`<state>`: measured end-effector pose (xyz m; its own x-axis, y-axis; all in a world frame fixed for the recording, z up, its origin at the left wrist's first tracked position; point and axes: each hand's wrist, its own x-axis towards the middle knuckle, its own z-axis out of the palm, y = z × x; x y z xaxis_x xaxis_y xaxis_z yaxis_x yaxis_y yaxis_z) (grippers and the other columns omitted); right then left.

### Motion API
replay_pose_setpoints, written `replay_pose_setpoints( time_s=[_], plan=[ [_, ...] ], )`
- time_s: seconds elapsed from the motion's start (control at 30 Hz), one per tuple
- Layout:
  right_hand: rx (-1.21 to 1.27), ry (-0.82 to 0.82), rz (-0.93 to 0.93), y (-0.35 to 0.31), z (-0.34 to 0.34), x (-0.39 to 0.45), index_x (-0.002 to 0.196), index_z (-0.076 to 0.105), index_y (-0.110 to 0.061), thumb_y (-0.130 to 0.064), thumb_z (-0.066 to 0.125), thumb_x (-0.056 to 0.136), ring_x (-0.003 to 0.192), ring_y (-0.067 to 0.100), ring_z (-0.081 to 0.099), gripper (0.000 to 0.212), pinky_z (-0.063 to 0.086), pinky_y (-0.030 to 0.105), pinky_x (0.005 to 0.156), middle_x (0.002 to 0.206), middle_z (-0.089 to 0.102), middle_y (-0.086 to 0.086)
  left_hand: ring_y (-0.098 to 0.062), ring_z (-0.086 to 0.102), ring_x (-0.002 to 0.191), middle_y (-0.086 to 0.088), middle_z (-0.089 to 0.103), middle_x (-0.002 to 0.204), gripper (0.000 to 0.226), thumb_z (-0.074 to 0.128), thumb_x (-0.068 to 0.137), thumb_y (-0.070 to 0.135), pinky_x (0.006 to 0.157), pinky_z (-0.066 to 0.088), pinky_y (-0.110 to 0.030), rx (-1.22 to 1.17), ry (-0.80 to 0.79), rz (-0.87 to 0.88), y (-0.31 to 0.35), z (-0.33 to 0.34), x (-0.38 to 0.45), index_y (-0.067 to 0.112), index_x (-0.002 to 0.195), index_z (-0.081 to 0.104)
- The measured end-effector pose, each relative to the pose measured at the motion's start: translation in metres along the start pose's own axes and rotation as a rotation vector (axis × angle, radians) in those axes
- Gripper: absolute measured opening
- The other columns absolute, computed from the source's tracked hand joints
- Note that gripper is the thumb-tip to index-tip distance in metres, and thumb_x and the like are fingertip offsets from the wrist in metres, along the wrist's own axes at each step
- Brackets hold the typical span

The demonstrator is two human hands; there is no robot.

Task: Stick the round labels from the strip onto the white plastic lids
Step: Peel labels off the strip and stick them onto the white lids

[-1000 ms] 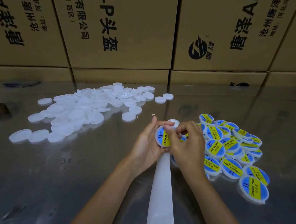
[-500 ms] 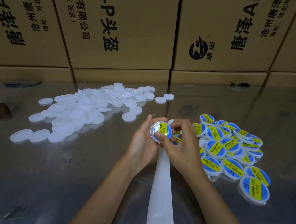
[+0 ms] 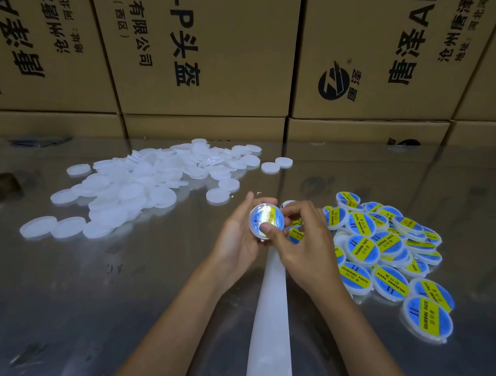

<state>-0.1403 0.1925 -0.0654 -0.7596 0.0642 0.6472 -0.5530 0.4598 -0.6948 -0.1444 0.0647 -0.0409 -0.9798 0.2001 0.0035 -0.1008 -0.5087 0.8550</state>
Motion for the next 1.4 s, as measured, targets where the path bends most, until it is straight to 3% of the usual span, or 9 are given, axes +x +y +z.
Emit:
replay_pose_setpoints(
  time_s=[0.23,0.37,0.63,0.73,0.83,0.97,1.07,1.23,1.4],
  plan=[
    [-0.042,-0.012,-0.008,0.002,-0.004,0.001,0.090,0.062,-0.019,-0.021,0.067,0.091,0.091,0.011,0.054,0.005,0.044,0.030,0.079,0.090,0.062,-0.012,-0.018,0.060,0.071,-0.012,0.062,0.089,0.022,0.042,0.102,0.016,0.060,0.043,-0.029,0.069,0.045,0.027,-0.002,0.000,0.000,0.009,0.101,0.063],
    [-0.068,-0.105,0.017,-0.004,-0.001,-0.005,0.102,0.056,-0.026,-0.049,0.077,0.067,0.097,0.005,0.052,0.046,0.043,0.022,0.082,0.100,0.056,-0.016,-0.021,0.070,0.073,-0.010,0.071,0.085,0.021,0.047,0.098,0.000,0.068,0.056,-0.027,0.109,0.040,0.050,-0.001,-0.004,0.001,0.008,0.110,0.062],
    [-0.219,0.021,-0.071,-0.002,-0.001,-0.003,0.099,0.063,-0.020,-0.037,0.075,0.072,0.091,0.014,0.055,0.035,0.046,0.036,0.082,0.094,0.061,-0.010,-0.021,0.067,0.084,-0.007,0.070,0.099,0.028,0.067,0.094,0.012,0.076,0.055,-0.034,0.286,0.074,0.103,-0.013,-0.009,0.005,0.016,0.122,0.062],
    [-0.334,0.178,0.022,0.005,-0.006,0.003,0.101,0.066,-0.021,-0.042,0.081,0.072,0.096,0.017,0.055,0.039,0.042,0.037,0.086,0.099,0.064,-0.007,-0.014,0.065,0.067,-0.006,0.074,0.086,0.024,0.061,0.098,0.026,0.057,0.047,-0.022,0.349,0.207,0.093,-0.012,-0.014,0.011,0.021,0.122,0.061],
    [-0.589,0.317,0.241,0.022,-0.026,0.009,0.113,0.066,-0.014,-0.041,0.079,0.075,0.113,0.030,0.049,0.048,0.033,0.045,0.093,0.117,0.062,0.007,-0.009,0.059,0.059,-0.005,0.071,0.082,0.017,0.055,0.100,0.017,0.047,0.041,-0.015,0.502,0.389,0.184,-0.013,-0.027,0.017,0.018,0.116,0.058],
    [-0.741,0.272,0.454,0.035,-0.045,0.010,0.130,0.058,-0.005,-0.034,0.073,0.079,0.128,0.034,0.036,0.061,0.027,0.049,0.102,0.135,0.051,0.015,-0.024,0.061,0.098,-0.007,0.066,0.103,0.027,0.050,0.095,0.006,0.077,0.047,-0.027,0.845,0.611,0.258,-0.012,-0.044,0.020,0.017,0.118,0.058],
    [-0.743,0.255,0.377,0.030,-0.042,0.010,0.132,0.056,-0.007,-0.029,0.072,0.080,0.128,0.035,0.037,0.059,0.026,0.049,0.102,0.134,0.052,0.014,-0.030,0.046,0.123,-0.015,0.055,0.123,0.034,0.052,0.093,0.004,0.100,0.037,-0.036,1.068,0.701,0.246,-0.011,-0.054,0.025,0.008,0.127,0.056],
    [-0.628,0.190,0.142,0.015,-0.023,0.005,0.115,0.067,-0.014,-0.022,0.068,0.083,0.119,0.030,0.048,0.033,0.031,0.045,0.101,0.122,0.060,0.006,-0.035,0.035,0.136,-0.021,0.038,0.142,0.044,0.055,0.099,0.016,0.107,0.035,-0.041,1.287,0.709,0.177,-0.007,-0.063,0.042,0.000,0.138,0.043],
    [-0.583,0.094,0.118,0.011,-0.013,0.003,0.107,0.068,-0.019,-0.023,0.064,0.085,0.110,0.025,0.051,0.023,0.036,0.040,0.095,0.111,0.063,-0.002,-0.034,0.026,0.142,-0.018,0.031,0.153,0.060,0.057,0.100,0.030,0.115,0.027,-0.041,1.484,0.640,0.168,0.001,-0.074,0.071,0.004,0.149,0.034]
  ],
)
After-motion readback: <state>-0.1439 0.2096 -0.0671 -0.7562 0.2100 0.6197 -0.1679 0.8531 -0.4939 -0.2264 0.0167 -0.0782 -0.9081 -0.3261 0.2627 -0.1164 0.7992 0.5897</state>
